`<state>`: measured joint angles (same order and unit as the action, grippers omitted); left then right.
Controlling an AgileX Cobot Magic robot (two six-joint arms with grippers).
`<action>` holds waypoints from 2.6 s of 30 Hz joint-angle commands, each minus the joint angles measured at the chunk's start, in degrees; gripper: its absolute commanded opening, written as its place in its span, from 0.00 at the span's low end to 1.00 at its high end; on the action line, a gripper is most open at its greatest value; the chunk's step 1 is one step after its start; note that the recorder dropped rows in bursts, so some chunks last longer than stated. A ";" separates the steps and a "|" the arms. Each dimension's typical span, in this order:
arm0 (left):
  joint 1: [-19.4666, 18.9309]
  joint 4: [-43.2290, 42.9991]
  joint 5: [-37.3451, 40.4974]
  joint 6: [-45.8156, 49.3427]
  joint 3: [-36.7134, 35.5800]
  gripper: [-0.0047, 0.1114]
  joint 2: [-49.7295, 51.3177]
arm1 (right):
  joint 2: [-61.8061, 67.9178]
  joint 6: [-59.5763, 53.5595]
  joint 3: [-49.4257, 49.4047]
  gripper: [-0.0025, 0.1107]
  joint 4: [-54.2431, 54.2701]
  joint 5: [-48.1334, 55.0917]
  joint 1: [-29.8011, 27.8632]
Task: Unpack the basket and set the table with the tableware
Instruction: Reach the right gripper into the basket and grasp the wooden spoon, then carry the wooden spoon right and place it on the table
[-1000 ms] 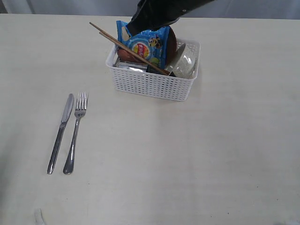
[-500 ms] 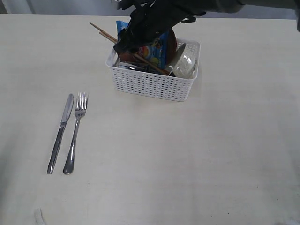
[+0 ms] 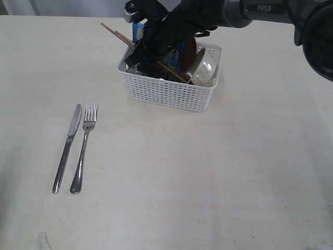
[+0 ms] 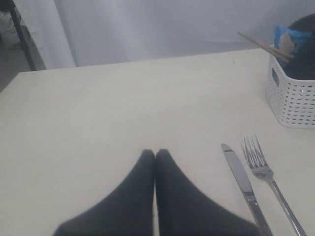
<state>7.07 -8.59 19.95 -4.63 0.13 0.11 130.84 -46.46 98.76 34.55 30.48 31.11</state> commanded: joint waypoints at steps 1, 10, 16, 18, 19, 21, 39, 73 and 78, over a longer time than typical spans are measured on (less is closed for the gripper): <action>0.29 -0.13 -0.03 -0.13 -0.13 0.04 -0.11 | -0.72 -0.19 -0.20 0.02 -0.17 2.67 -0.17; 0.29 -0.13 -0.03 -0.13 -0.13 0.04 -0.11 | -6.89 -0.19 -0.20 0.02 -0.17 1.99 -0.17; 0.29 -0.13 -0.03 -0.13 -0.13 0.04 -0.11 | -9.55 -0.19 -0.20 0.02 -0.17 1.63 -0.17; 0.29 -0.13 -0.03 -0.13 -0.13 0.04 -0.11 | -10.16 0.21 -0.20 0.02 -0.17 1.63 -0.17; 0.29 -0.13 -0.03 -0.13 -0.13 0.04 -0.11 | -10.48 0.21 -0.20 0.02 -0.06 1.63 -0.17; 0.29 -0.13 -0.03 -0.13 -0.13 0.04 -0.11 | -11.12 0.32 -0.20 0.02 0.05 1.63 -0.17; 0.29 -0.13 -0.03 -0.13 -0.13 0.04 -0.11 | -14.48 0.63 -0.07 0.02 -0.45 0.82 -0.17; 0.29 -0.13 -0.03 -0.13 -0.13 0.04 -0.11 | -22.11 24.00 9.96 0.02 -10.79 27.72 -21.39; 0.29 -0.13 -0.03 -0.13 -0.13 0.04 -0.11 | -20.67 35.58 5.22 0.02 -14.72 35.94 -28.65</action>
<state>7.07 -8.59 19.95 -4.63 0.13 0.11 109.20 -16.81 106.69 21.90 61.46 6.06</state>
